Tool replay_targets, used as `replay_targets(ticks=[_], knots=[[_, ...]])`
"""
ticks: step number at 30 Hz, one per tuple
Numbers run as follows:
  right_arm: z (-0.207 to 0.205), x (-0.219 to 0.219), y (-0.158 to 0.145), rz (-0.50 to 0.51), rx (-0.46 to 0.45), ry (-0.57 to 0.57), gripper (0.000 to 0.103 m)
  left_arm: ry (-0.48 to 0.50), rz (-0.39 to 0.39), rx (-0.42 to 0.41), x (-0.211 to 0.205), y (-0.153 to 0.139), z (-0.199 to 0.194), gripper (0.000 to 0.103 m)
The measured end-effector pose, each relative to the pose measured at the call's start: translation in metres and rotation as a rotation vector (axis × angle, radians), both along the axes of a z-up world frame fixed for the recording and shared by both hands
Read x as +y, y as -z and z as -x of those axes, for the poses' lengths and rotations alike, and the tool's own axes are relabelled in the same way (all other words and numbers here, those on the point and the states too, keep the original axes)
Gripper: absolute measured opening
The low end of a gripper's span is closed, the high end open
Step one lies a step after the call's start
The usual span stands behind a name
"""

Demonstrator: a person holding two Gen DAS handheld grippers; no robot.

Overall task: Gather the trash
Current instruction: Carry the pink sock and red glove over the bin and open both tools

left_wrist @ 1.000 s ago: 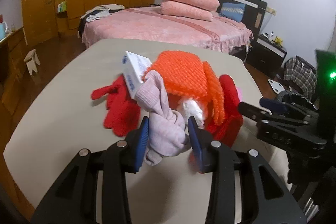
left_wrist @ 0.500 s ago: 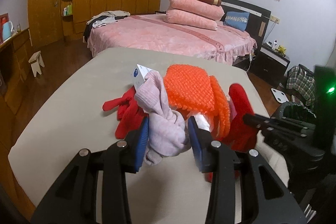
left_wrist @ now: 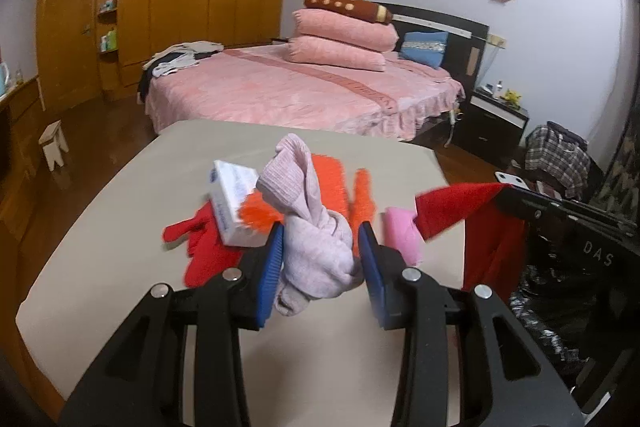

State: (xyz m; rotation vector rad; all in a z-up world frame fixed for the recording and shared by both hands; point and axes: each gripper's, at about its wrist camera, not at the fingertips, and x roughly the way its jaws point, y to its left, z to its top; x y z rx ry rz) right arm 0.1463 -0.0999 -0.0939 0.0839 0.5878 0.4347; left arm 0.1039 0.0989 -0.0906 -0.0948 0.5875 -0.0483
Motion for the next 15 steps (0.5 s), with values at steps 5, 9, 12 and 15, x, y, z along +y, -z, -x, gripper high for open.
replay_targets(ticks=[5,9,12,15], knots=[[0.007,-0.022,-0.01,-0.007,-0.021,0.032,0.006,0.045,0.002,-0.009,-0.02,-0.005,0.001,0.037],[0.012,-0.04,-0.013,-0.013,-0.028,0.065,0.006,0.088,0.006,-0.017,-0.041,-0.01,-0.002,0.037],[0.017,-0.059,-0.015,-0.009,-0.03,0.098,0.006,0.127,0.008,-0.021,-0.058,-0.011,-0.004,0.037],[0.024,-0.081,-0.014,-0.003,-0.025,0.144,0.006,0.17,0.015,-0.021,-0.078,-0.012,-0.008,0.037]])
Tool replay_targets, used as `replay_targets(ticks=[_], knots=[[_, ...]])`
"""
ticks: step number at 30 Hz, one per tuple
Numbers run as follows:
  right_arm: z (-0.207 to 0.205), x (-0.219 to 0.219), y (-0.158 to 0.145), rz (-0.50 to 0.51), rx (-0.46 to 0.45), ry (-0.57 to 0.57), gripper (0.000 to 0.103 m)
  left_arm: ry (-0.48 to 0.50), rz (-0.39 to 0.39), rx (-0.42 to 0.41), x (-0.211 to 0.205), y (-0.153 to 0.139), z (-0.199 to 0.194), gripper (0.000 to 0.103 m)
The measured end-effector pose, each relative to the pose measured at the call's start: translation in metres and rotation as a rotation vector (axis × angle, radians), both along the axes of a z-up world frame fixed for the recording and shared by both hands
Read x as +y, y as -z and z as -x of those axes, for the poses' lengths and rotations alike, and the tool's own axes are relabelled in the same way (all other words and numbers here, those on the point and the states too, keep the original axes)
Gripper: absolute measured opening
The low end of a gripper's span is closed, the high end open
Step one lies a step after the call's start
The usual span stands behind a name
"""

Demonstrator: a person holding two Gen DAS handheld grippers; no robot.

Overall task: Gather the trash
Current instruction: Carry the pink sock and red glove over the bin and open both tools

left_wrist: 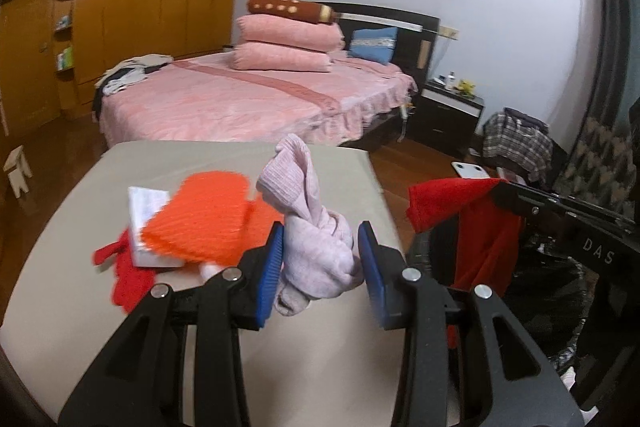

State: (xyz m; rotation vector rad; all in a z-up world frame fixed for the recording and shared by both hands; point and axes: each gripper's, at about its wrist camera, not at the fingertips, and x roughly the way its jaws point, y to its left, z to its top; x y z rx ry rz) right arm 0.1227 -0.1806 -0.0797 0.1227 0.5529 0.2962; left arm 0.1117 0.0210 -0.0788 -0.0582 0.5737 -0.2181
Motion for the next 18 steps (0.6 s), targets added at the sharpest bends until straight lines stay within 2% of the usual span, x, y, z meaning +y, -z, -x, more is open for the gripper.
replay_targets(ticks=[8,18], knots=[[0.009,-0.066,0.004,0.027,0.016,0.155,0.006,0.134,0.017,-0.011,-0.062,0.002,-0.007,0.037],[0.019,-0.122,0.018,0.046,0.052,0.285,0.007,0.302,0.038,-0.005,-0.142,0.01,-0.018,0.038]])
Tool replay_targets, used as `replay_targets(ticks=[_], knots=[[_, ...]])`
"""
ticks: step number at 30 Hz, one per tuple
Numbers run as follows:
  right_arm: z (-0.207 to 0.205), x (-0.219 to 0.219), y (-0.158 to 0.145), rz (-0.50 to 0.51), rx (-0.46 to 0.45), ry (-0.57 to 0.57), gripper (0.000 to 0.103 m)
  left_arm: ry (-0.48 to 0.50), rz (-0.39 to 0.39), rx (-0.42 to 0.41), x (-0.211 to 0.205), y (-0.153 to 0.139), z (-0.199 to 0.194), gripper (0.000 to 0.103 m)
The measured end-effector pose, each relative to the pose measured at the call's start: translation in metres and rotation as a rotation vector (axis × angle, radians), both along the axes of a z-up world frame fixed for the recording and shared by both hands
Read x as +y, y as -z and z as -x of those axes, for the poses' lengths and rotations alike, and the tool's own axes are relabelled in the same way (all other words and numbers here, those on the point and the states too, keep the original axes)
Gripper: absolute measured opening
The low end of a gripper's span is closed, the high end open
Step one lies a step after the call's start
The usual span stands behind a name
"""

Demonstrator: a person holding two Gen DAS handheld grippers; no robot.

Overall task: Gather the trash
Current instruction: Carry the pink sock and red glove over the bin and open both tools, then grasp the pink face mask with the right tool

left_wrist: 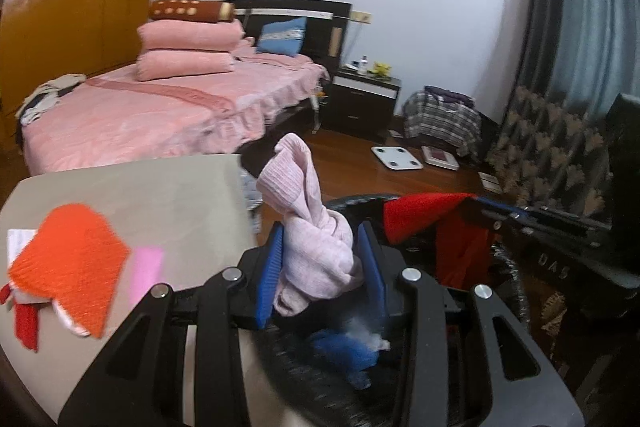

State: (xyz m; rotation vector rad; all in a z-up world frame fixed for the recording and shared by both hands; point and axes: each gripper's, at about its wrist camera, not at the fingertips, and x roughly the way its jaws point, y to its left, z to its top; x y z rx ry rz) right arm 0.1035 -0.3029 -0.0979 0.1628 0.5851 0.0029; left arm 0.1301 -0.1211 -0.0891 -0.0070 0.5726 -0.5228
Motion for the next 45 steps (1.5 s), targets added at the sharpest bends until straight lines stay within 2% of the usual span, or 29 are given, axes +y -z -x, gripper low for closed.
replay_targets(ticks=[1,3,4,5,8,9,12,13,17,21,30,37,45], knots=[[0.0,-0.004,0.003,0.008,0.013,0.011,0.009,0.021,0.003,0.007,-0.004,0.002,-0.001,0.041],[0.001,-0.01,0.009,0.032,0.044,0.02,0.02,0.051,0.001,0.012,-0.014,0.006,-0.001,0.058],[0.003,-0.012,0.011,0.038,0.053,0.023,0.033,0.058,0.002,0.013,-0.016,0.007,-0.001,0.066],[0.005,-0.013,0.013,0.042,0.061,0.025,0.043,0.064,0.0,0.014,-0.018,0.009,-0.001,0.067],[0.011,-0.018,0.017,0.054,0.069,0.038,0.056,0.062,-0.005,0.027,-0.014,0.013,0.0,0.072],[0.012,-0.018,0.017,0.059,0.066,0.046,0.065,0.053,-0.002,0.031,-0.011,0.014,0.0,0.072],[0.016,-0.019,0.017,0.053,0.053,0.056,0.075,0.012,-0.007,0.019,0.004,0.011,0.002,0.077],[0.015,-0.018,0.015,0.051,0.04,0.062,0.083,-0.009,-0.011,0.009,0.012,0.009,0.005,0.079],[0.012,-0.007,0.007,0.047,-0.003,0.054,0.097,-0.09,-0.024,-0.018,0.044,0.002,0.006,0.085],[0.005,0.016,0.0,0.033,-0.037,0.015,0.097,-0.181,-0.042,-0.033,0.079,-0.004,0.008,0.087],[-0.024,0.083,-0.003,0.015,-0.049,-0.108,0.097,-0.361,-0.082,-0.034,0.154,-0.005,0.007,0.089],[-0.049,0.138,0.009,0.017,-0.029,-0.181,0.097,-0.462,-0.114,-0.038,0.199,0.001,0.006,0.089],[-0.074,0.184,0.034,0.032,0.008,-0.215,0.097,-0.53,-0.121,-0.029,0.233,0.015,-0.005,0.089]])
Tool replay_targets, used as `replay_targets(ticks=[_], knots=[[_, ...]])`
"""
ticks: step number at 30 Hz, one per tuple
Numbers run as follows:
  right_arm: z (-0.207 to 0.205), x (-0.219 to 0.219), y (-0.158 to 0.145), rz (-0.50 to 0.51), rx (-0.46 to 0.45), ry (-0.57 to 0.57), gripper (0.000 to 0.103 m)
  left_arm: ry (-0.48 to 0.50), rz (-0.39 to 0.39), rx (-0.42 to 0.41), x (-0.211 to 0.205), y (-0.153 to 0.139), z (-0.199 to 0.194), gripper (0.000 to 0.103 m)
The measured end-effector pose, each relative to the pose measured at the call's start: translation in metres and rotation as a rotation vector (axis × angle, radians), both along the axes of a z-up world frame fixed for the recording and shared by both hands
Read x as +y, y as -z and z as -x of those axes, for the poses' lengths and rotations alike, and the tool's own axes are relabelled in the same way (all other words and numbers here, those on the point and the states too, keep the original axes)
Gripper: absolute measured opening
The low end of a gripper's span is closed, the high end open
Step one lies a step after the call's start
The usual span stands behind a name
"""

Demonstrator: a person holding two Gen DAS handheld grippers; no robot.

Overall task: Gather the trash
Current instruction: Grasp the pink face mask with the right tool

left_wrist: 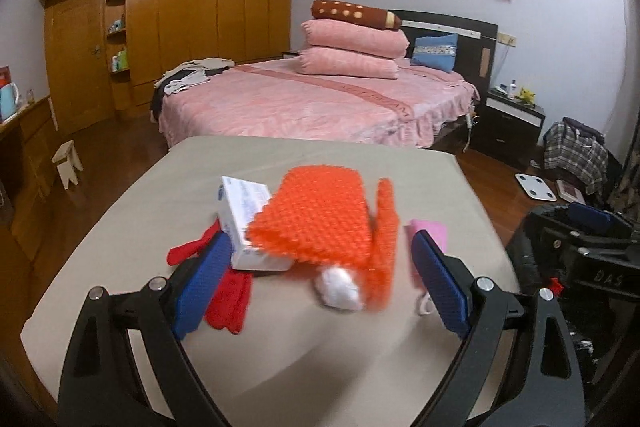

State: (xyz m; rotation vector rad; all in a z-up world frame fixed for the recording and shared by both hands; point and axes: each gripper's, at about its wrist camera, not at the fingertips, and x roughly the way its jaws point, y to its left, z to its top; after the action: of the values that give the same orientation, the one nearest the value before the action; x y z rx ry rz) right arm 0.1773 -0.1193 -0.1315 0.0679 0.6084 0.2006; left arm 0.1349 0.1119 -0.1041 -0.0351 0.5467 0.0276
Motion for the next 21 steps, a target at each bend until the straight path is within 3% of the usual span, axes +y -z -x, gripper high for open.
replay_targets(ticks=[12,18,21], knots=[[-0.045,0.052,0.052,0.055,0.128,-0.021,0.09,-0.044,0.013,0.039,0.026,0.026,-0.012,0.089],[-0.054,0.064,0.06,0.064,0.19,-0.046,0.071,-0.048,0.024,0.049,0.029,0.031,-0.014,0.089],[-0.051,0.071,0.067,0.063,0.233,-0.079,0.056,-0.046,0.03,0.044,0.029,0.031,-0.014,0.089]])
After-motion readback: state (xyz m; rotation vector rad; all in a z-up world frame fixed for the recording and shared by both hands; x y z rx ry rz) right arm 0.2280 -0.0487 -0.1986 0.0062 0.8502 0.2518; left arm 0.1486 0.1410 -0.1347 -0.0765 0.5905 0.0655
